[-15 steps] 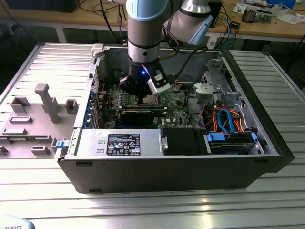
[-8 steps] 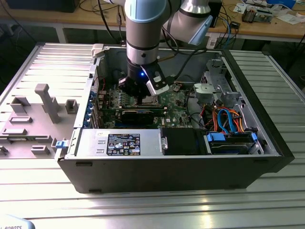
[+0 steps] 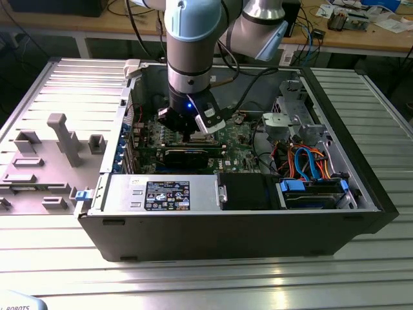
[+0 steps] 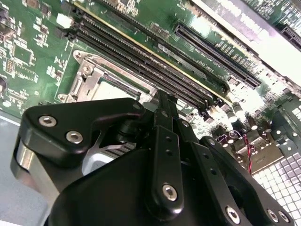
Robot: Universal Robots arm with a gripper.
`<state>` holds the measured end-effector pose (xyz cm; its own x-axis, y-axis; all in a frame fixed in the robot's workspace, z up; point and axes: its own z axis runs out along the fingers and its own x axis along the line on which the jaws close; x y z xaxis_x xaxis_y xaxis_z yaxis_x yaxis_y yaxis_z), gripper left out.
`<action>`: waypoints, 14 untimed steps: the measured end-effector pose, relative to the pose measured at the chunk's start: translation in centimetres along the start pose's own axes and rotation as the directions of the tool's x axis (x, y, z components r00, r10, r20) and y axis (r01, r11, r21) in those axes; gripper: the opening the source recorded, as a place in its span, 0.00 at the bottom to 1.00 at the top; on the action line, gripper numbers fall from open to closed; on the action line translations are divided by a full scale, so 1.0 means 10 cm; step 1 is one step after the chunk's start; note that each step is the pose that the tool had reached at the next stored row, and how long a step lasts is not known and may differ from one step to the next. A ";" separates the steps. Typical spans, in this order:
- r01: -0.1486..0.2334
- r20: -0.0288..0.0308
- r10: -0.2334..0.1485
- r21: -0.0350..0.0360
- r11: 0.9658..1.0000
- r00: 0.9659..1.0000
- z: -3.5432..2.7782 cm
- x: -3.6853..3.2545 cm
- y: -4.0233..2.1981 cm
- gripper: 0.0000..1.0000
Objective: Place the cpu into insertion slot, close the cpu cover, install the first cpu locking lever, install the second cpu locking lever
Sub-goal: 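Install the second cpu locking lever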
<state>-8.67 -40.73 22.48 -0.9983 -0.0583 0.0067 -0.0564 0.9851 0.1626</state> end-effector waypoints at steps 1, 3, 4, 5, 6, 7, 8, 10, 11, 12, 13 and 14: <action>0.005 -0.001 -0.005 -0.002 1.000 1.000 0.004 0.008 -0.004 0.11; 0.015 -0.002 -0.015 -0.004 1.000 1.000 0.011 0.019 -0.013 0.11; 0.018 -0.003 -0.018 -0.004 1.000 1.000 0.014 0.021 -0.017 0.11; 0.021 -0.003 -0.021 -0.004 1.000 1.000 0.019 0.023 -0.021 0.11; 0.025 -0.004 -0.025 -0.004 1.000 1.000 0.021 0.024 -0.026 0.11; 0.028 -0.004 -0.028 -0.004 1.000 1.000 0.023 0.025 -0.031 0.11; 0.031 -0.005 -0.031 -0.004 1.000 1.000 0.026 0.027 -0.035 0.11; 0.036 -0.005 -0.036 -0.005 0.999 0.999 0.033 0.034 -0.042 0.11; 0.038 -0.006 -0.038 -0.006 0.999 0.999 0.038 0.036 -0.044 0.11; 0.039 -0.006 -0.039 -0.007 0.999 0.999 0.042 0.037 -0.046 0.11; 0.040 -0.006 -0.040 -0.008 0.999 0.999 0.049 0.039 -0.049 0.11; 0.042 -0.006 -0.042 -0.010 0.999 0.999 0.055 0.039 -0.055 0.11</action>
<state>-9.04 -41.20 21.85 -0.9949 -0.1003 0.0058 -0.0978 0.9801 0.1726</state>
